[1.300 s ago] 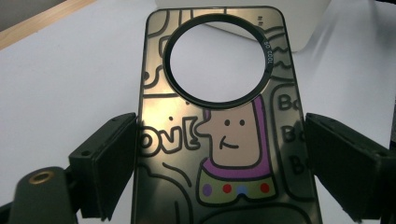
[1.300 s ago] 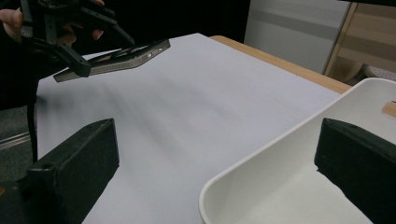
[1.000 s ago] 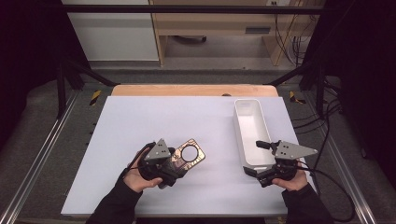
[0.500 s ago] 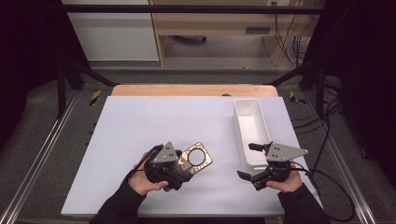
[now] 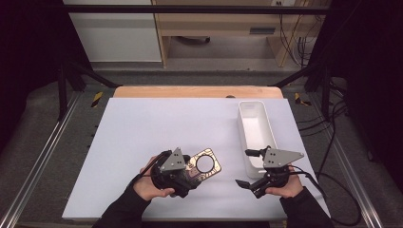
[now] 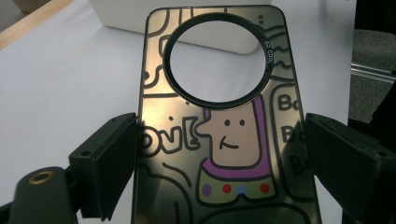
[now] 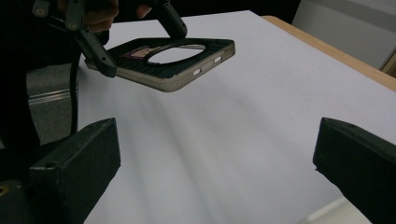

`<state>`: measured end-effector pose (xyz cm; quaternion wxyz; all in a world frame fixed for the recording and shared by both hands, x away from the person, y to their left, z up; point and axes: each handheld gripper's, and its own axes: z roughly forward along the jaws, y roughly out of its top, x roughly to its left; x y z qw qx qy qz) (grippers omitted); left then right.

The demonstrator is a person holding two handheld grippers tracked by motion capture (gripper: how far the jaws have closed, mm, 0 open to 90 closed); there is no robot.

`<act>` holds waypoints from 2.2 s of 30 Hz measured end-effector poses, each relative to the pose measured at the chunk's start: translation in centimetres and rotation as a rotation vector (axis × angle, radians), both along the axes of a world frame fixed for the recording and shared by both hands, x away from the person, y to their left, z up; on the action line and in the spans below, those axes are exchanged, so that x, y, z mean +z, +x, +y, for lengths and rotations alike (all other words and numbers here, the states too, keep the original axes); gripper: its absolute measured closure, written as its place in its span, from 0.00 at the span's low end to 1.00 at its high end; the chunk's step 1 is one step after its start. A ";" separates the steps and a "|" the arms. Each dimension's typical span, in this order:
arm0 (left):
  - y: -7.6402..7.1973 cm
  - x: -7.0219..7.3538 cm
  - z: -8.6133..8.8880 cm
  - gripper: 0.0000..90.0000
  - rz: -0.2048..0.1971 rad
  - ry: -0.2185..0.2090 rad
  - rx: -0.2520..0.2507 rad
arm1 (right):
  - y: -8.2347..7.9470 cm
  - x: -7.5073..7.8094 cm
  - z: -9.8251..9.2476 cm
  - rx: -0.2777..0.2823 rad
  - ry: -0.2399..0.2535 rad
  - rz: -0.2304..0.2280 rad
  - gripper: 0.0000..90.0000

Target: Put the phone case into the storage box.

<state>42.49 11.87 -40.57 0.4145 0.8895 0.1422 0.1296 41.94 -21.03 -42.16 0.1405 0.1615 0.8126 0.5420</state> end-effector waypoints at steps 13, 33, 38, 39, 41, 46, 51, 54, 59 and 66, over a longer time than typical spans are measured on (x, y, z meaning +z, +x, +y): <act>-0.2 0.4 -0.5 0.13 -0.048 0.035 -0.062 | -0.3 0.4 1.2 0.062 -0.053 -0.024 0.02; -0.6 1.7 -0.9 0.13 -0.147 0.080 -0.133 | -0.2 2.1 2.6 0.131 -0.109 -0.094 0.03; -0.8 1.8 -1.1 0.13 -0.174 0.093 -0.153 | -0.1 2.7 3.1 0.154 -0.127 -0.122 0.05; -0.9 1.9 -1.1 0.13 -0.177 0.096 -0.158 | -0.1 2.7 3.1 0.154 -0.127 -0.122 0.05; -1.0 2.0 -1.2 0.13 -0.185 0.098 -0.168 | -0.1 2.8 3.2 0.162 -0.134 -0.126 0.04; -1.2 2.2 -1.4 0.13 -0.192 0.103 -0.189 | -0.1 3.0 3.7 0.187 -0.157 -0.145 0.04; -1.3 2.1 -1.6 0.13 -0.191 0.103 -0.203 | -0.2 2.8 3.9 0.198 -0.167 -0.160 0.04; -1.3 2.1 -1.7 0.13 -0.192 0.108 -0.214 | -0.2 2.7 4.0 0.198 -0.172 -0.175 0.04; -1.3 2.0 -2.1 0.13 -0.187 0.115 -0.230 | -0.1 2.5 4.2 0.219 -0.179 -0.180 0.05; -1.2 1.9 -2.5 0.13 -0.176 0.106 -0.244 | 0.2 2.2 4.7 0.238 -0.191 -0.178 0.05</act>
